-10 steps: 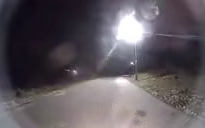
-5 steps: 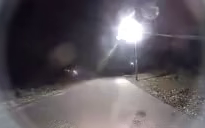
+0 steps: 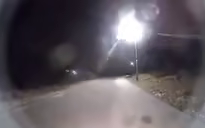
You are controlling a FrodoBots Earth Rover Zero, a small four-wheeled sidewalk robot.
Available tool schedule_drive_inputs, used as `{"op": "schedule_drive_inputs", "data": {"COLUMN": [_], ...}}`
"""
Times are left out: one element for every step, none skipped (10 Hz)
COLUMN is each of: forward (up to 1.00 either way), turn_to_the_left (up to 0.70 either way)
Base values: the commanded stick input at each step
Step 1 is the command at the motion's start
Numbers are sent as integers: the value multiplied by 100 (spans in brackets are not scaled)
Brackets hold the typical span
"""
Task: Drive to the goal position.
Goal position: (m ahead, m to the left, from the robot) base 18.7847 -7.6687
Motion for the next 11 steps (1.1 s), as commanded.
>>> {"op": "schedule_drive_inputs", "data": {"forward": [100, 100, 100, 100, 100, 100, 100, 100, 100, 100, 100], "turn_to_the_left": [0, -35, -40, -12, -4, 0, 0, 0, 0, 0, 0]}}
